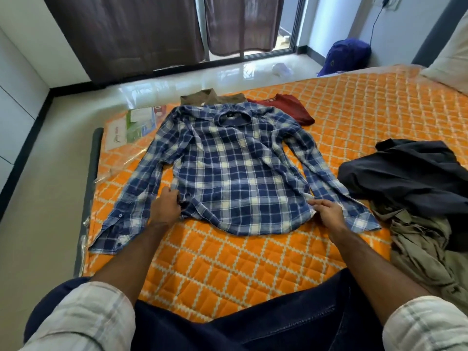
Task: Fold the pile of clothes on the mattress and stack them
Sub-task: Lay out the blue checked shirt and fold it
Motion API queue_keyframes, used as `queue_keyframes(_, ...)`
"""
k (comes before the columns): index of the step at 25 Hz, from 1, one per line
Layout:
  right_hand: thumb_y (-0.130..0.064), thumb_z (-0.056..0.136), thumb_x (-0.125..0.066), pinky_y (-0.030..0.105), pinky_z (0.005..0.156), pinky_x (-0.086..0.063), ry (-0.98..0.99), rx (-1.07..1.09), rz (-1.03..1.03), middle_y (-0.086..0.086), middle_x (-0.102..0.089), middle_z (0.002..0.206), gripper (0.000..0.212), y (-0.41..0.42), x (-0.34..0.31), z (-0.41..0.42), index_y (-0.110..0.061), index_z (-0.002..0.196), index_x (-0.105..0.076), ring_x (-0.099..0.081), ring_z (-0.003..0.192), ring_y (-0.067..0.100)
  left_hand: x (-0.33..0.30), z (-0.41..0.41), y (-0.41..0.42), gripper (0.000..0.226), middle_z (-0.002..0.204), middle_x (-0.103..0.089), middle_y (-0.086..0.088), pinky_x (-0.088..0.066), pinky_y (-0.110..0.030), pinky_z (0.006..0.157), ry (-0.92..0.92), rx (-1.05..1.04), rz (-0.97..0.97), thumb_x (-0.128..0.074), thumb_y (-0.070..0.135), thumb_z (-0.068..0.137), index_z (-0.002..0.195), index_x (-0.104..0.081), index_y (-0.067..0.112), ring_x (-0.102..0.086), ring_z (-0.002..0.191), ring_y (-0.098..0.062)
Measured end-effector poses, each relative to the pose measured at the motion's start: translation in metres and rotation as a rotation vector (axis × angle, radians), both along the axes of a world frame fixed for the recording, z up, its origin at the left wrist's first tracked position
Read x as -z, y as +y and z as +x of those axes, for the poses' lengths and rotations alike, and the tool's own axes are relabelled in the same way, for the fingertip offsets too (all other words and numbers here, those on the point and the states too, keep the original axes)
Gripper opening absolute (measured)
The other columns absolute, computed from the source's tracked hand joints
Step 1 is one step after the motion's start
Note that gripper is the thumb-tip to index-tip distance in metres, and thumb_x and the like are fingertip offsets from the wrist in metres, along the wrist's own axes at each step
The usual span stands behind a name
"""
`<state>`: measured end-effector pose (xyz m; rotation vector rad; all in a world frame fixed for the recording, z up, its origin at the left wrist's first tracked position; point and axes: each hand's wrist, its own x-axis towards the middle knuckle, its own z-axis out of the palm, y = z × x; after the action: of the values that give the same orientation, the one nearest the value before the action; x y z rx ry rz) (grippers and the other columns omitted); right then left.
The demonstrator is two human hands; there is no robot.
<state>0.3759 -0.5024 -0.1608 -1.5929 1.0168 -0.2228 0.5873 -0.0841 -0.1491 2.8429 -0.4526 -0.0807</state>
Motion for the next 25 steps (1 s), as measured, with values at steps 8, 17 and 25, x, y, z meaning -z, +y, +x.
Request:
queue_keyframes(8, -0.001, 0.101, -0.055, 0.041, 0.067, -0.061, -0.104, 0.233, 0.053, 0.016, -0.071, 0.097, 0.021, -0.009, -0.036, -0.006, -0.008, 0.102, -0.074, -0.069, 0.074, 0.028, -0.095, 0.010, 0.043, 0.027, 0.098, -0.048, -0.014, -0.043, -0.042, 0.067, -0.218, -0.019, -0.328, -0.059, -0.017, 0.072, 0.083, -0.058, 0.008, -0.050, 0.081, -0.033)
queue_keyframes(17, 0.016, 0.100, -0.036, 0.033, 0.063, -0.059, -0.255, 0.228, 0.270, 0.020, -0.052, 0.122, 0.030, 0.012, -0.080, -0.036, 0.011, 0.111, -0.064, -0.065, 0.080, 0.026, -0.097, -0.065, 0.047, 0.037, 0.103, -0.064, -0.019, -0.050, -0.040, 0.059, 0.186, -0.189, -0.609, -0.045, -0.025, 0.084, 0.073, -0.063, 0.005, -0.060, 0.092, -0.034)
queue_keyframes(25, 0.005, 0.091, -0.064, 0.031, 0.041, -0.055, -0.087, 0.256, 0.292, 0.016, -0.060, 0.078, 0.012, 0.005, -0.083, -0.079, 0.011, 0.102, -0.064, -0.062, 0.060, 0.028, -0.107, -0.101, 0.078, 0.041, 0.052, -0.058, -0.014, -0.040, -0.028, 0.042, 0.485, -0.120, -0.205, -0.039, -0.019, 0.092, 0.067, -0.068, -0.003, -0.049, 0.042, -0.021)
